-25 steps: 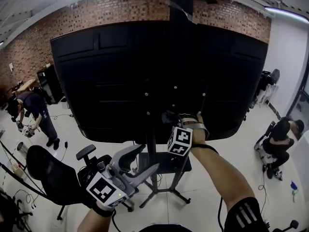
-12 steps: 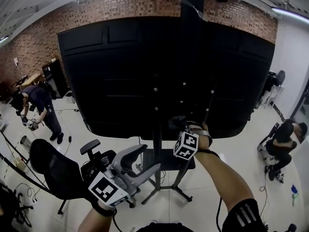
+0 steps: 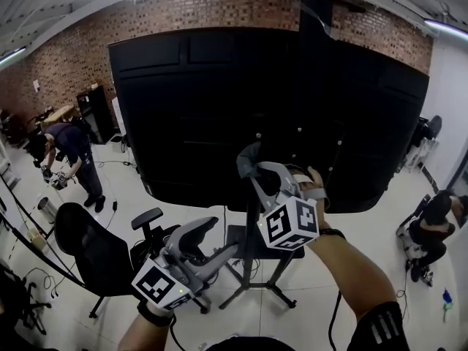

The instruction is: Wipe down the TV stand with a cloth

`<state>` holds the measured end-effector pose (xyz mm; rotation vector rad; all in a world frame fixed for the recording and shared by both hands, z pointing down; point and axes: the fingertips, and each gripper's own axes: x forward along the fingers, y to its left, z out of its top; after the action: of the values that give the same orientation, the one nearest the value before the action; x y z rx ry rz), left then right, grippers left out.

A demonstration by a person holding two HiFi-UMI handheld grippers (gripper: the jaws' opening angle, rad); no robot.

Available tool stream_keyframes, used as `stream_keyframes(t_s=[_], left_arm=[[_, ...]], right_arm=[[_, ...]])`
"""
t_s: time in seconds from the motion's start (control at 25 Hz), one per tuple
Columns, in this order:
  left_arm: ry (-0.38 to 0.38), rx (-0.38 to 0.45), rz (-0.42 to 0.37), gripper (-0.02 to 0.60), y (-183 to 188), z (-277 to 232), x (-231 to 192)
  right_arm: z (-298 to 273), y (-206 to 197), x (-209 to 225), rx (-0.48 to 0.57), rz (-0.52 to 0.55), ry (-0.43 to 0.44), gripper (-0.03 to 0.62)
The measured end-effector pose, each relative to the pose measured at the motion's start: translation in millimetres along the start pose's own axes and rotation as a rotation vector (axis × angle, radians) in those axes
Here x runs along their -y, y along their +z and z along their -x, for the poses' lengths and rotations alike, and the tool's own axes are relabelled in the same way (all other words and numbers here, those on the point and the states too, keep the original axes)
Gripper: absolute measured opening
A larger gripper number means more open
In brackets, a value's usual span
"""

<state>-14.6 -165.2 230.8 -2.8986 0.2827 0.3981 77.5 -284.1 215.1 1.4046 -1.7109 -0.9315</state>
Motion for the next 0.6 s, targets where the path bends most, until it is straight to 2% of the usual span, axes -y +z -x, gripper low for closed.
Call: stream_keyframes(t_s=[0.08,0.2,0.4,0.6], left_arm=[[0.016,0.006,-0.011,0.267,6,6,-5],[0.034,0.011,-0.021,0.267,11,16,-10],[0.069,0.01,-0.032,0.267,14,43,-21],[0.112,0.01,-0.037,0.267,20,65,-33]], right_arm=[[-13,30,1,0.025,0.008,0.018,0.034],[-48,54,-5,0.021,0.029,0.061,0.034],[-115,79,-16,-0.052,0.123,0.098,0.034],[-168,87,-20,-0.139,0.208,0.114,0.034]])
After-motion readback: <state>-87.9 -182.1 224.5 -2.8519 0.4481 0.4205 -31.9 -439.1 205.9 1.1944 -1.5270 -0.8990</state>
